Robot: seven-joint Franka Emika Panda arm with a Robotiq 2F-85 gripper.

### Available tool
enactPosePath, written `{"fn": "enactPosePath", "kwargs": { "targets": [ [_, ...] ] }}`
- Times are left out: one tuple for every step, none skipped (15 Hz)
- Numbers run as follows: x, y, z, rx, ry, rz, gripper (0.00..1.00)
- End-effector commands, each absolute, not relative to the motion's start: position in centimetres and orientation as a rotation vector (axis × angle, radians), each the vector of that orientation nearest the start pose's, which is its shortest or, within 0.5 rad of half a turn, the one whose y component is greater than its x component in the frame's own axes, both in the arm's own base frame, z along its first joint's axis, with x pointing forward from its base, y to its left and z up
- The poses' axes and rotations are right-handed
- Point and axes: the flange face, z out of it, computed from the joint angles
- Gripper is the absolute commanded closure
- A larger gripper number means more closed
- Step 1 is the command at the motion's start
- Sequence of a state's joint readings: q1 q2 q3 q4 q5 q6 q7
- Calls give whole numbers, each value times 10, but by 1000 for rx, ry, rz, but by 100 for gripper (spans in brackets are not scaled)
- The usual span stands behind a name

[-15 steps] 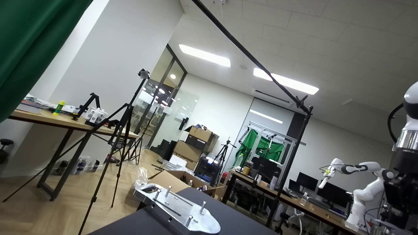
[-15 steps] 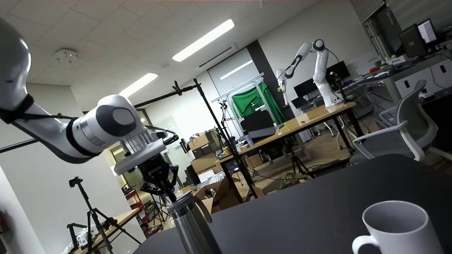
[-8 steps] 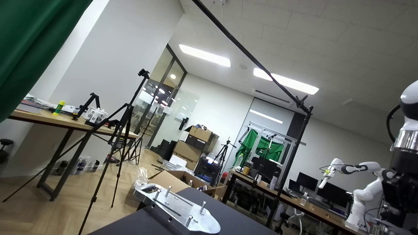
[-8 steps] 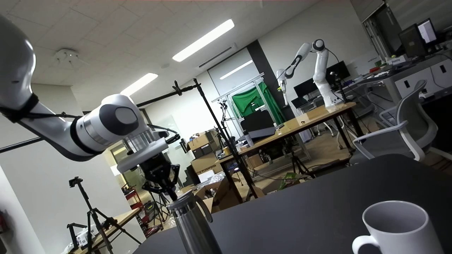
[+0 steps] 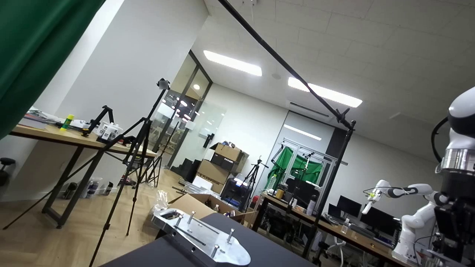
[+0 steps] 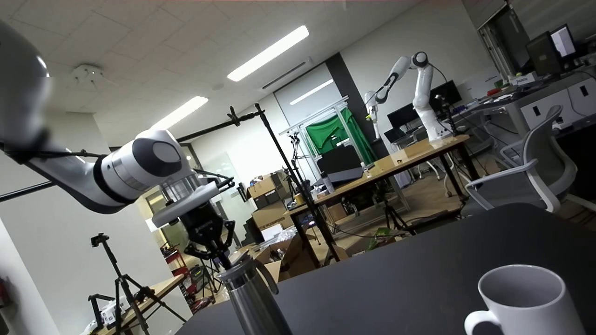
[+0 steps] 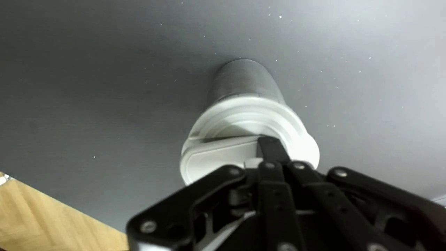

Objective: Press down the lid on the flask

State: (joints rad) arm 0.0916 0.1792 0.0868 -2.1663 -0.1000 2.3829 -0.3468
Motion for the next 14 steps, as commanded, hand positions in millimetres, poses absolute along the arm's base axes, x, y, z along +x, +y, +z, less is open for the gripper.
{"fn": "enactPosePath", "kwargs": {
  "targets": [
    [559, 100, 294, -3094, -956, 40, 100],
    [559, 102, 294, -3096, -965, 43, 100],
    [559, 104, 295, -3094, -968, 43, 100],
    [559, 105, 296, -3092, -967, 41, 100],
    [560, 106, 301, -3085, -964, 29, 100],
    [560, 108, 307, -3079, -955, 7, 100],
    [560, 109, 316, -3070, -948, -16, 100],
    [559, 111, 326, -3060, -934, -48, 100],
    [558, 112, 332, -3051, -921, -69, 100],
    [556, 115, 339, -3043, -907, -91, 100],
    [554, 117, 346, -3038, -895, -109, 100],
    [552, 118, 356, -3036, -883, -129, 100],
    [549, 118, 365, -3040, -881, -145, 100],
    [544, 115, 376, -3058, -885, -157, 100]
  ]
}}
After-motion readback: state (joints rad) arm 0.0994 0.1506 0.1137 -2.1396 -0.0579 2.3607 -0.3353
